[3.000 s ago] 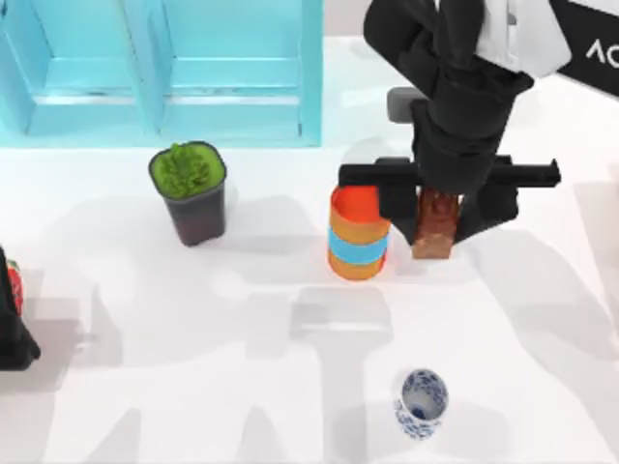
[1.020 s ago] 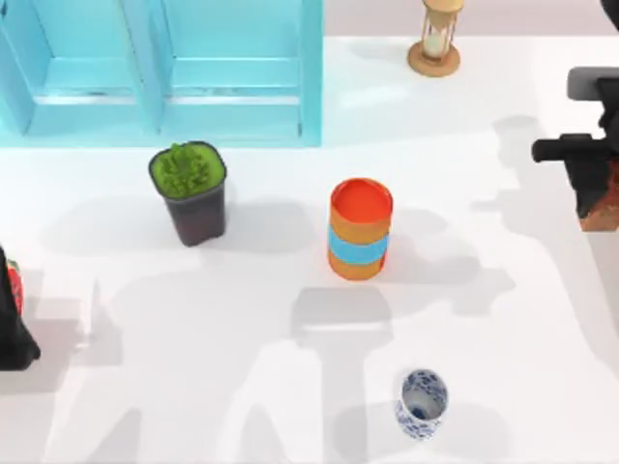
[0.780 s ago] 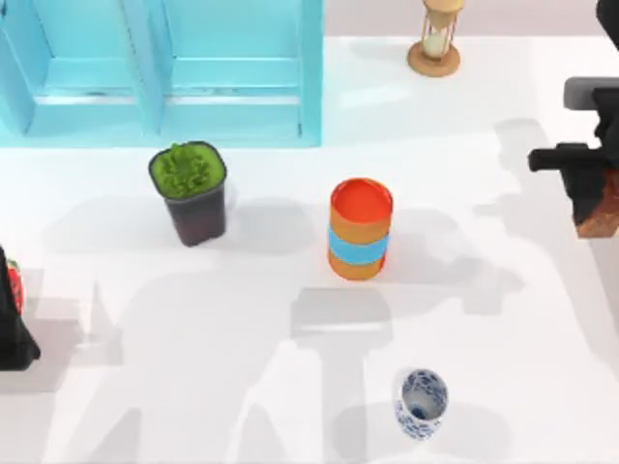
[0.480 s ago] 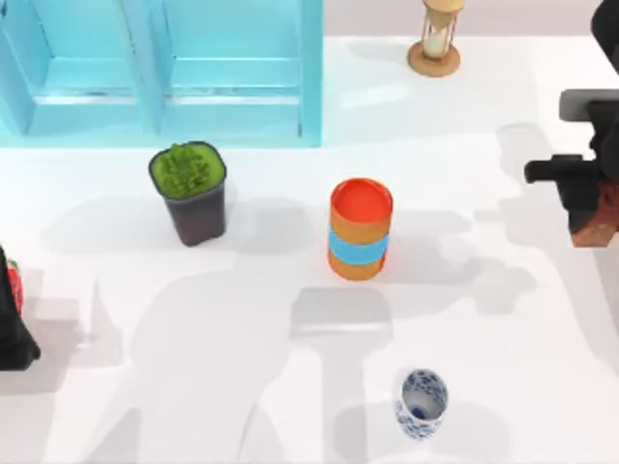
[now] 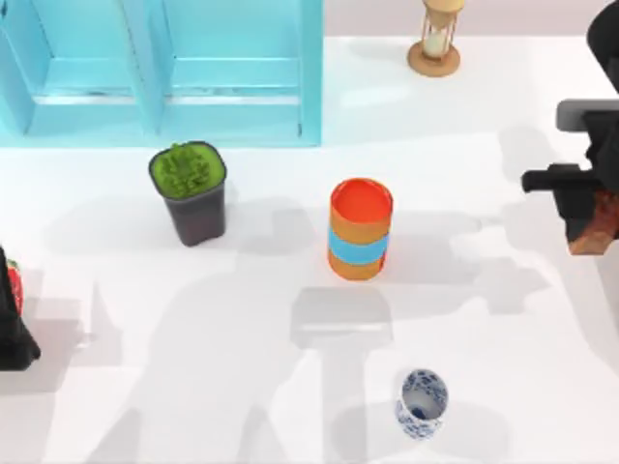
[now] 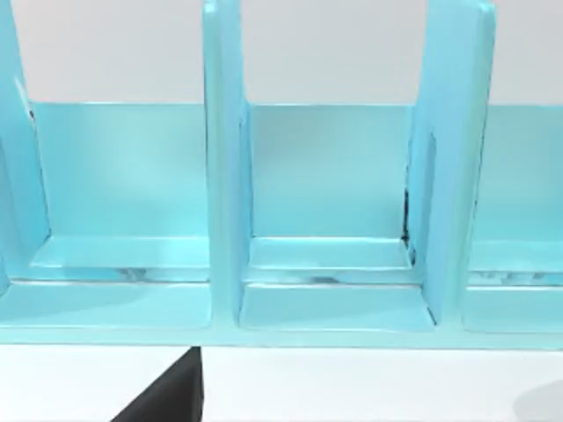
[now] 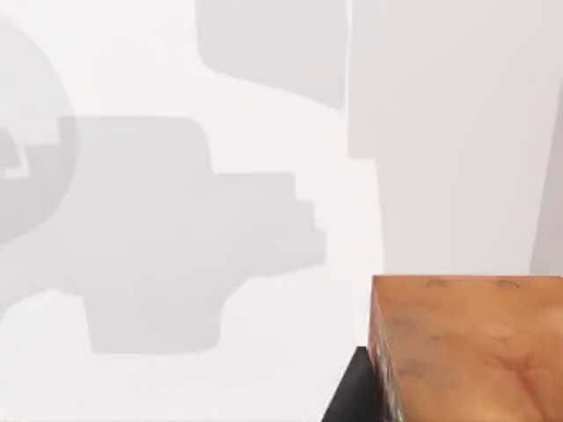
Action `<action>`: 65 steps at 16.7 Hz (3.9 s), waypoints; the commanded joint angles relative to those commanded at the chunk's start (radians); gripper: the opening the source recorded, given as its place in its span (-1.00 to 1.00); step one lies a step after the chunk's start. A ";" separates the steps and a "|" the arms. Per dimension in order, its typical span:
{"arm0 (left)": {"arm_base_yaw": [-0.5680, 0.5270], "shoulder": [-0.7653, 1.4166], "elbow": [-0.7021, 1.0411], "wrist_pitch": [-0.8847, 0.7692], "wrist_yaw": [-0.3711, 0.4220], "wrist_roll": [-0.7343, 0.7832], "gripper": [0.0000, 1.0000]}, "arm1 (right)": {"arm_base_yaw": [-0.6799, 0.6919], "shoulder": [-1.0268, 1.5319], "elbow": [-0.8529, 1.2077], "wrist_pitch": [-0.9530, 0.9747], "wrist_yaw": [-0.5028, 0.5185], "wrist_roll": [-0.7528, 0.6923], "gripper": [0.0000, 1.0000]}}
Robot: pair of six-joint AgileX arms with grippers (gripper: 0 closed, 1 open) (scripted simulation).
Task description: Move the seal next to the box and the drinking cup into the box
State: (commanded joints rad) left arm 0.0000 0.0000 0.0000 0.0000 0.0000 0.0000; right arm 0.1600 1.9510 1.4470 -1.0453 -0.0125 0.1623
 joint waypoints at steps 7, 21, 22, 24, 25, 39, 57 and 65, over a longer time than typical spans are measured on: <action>0.000 0.000 0.000 0.000 0.000 0.000 1.00 | 0.000 0.000 0.000 0.000 0.000 0.000 0.06; 0.000 0.000 0.000 0.000 0.000 0.000 1.00 | 0.000 0.000 0.000 0.000 0.000 0.000 1.00; 0.000 0.000 0.000 0.000 0.000 0.000 1.00 | 0.000 0.000 0.000 0.000 0.000 0.000 1.00; 0.000 0.000 0.000 0.000 0.000 0.000 1.00 | 0.000 0.004 0.010 -0.009 0.000 0.001 1.00; 0.000 0.000 0.000 0.000 0.000 0.000 1.00 | 0.000 0.005 0.024 -0.022 0.000 0.001 1.00; 0.000 0.000 0.000 0.000 0.000 0.000 1.00 | -0.001 -0.009 0.229 -0.246 0.000 -0.002 1.00; 0.000 0.000 0.000 0.000 0.000 0.000 1.00 | 0.025 -0.032 0.345 -0.374 0.003 0.029 1.00; 0.000 0.000 0.000 0.000 0.000 0.000 1.00 | 0.181 -0.088 0.214 -0.309 0.010 0.184 1.00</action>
State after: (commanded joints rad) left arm 0.0000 0.0000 0.0000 0.0000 0.0000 0.0000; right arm 0.3415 1.8629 1.6606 -1.3544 -0.0025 0.3458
